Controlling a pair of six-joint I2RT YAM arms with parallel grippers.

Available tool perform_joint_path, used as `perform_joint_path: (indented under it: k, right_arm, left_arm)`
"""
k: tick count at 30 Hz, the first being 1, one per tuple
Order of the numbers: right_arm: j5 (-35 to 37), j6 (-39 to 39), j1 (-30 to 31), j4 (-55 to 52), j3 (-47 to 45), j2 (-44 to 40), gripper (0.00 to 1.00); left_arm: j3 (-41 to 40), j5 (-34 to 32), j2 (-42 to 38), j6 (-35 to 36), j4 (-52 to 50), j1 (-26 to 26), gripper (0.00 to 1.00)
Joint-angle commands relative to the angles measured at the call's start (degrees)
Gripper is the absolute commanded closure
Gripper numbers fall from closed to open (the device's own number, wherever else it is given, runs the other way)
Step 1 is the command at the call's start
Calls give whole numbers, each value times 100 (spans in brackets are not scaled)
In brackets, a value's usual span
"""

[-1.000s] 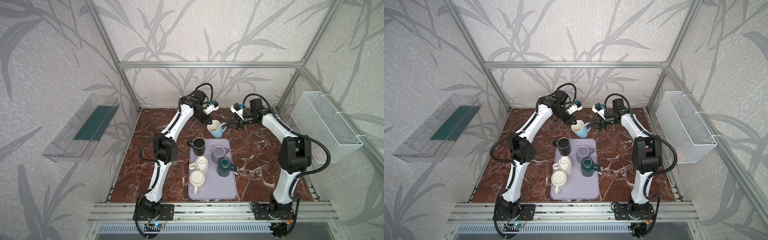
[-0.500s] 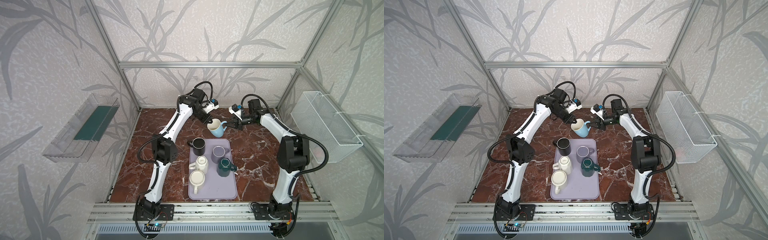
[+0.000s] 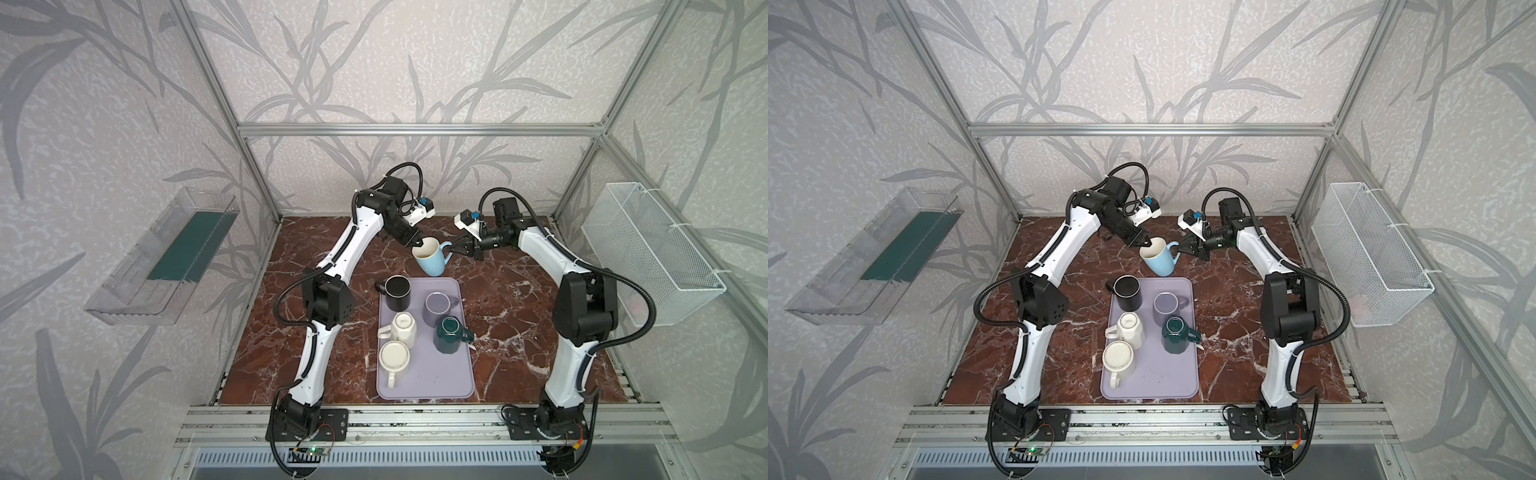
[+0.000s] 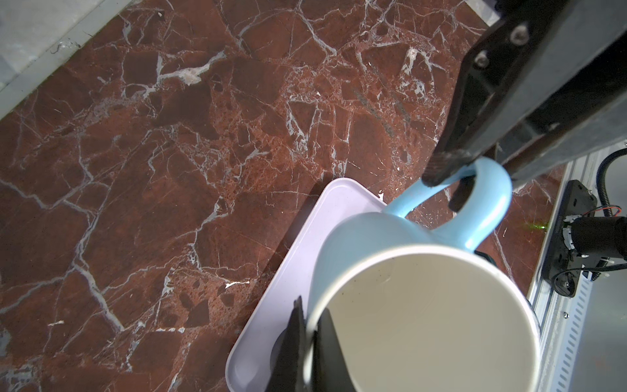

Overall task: Turn the mug right side up
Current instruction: Pick up the mug from the tray.

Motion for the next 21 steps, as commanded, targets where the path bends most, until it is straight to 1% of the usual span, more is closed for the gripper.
perform_joint_path:
  k: [1, 4, 7, 13, 16, 21]
  right_arm:
    - [-104, 795, 90, 714, -569, -490, 100]
    - [-55, 1342, 90, 1556, -1075, -753, 100]
    - [68, 1709, 90, 2105, -1410, -889, 100]
    - [387, 2413, 90, 3126, -1951, -995, 100]
    - [553, 2558, 90, 3293, -2050, -969, 100]
    - [1077, 3055, 90, 3841, -2167, -859, 100]
  left_arm:
    - [85, -154, -196, -171, 495, -17, 94]
    - [90, -196, -177, -369, 683, 10, 85]
    - [94, -207, -165, -537, 838, 50, 82]
    - [85, -294, -90, -769, 1059, 104, 81]
    - [80, -343, -56, -838, 1096, 132, 82]
    - [77, -743, -92, -1012, 1122, 152, 83]
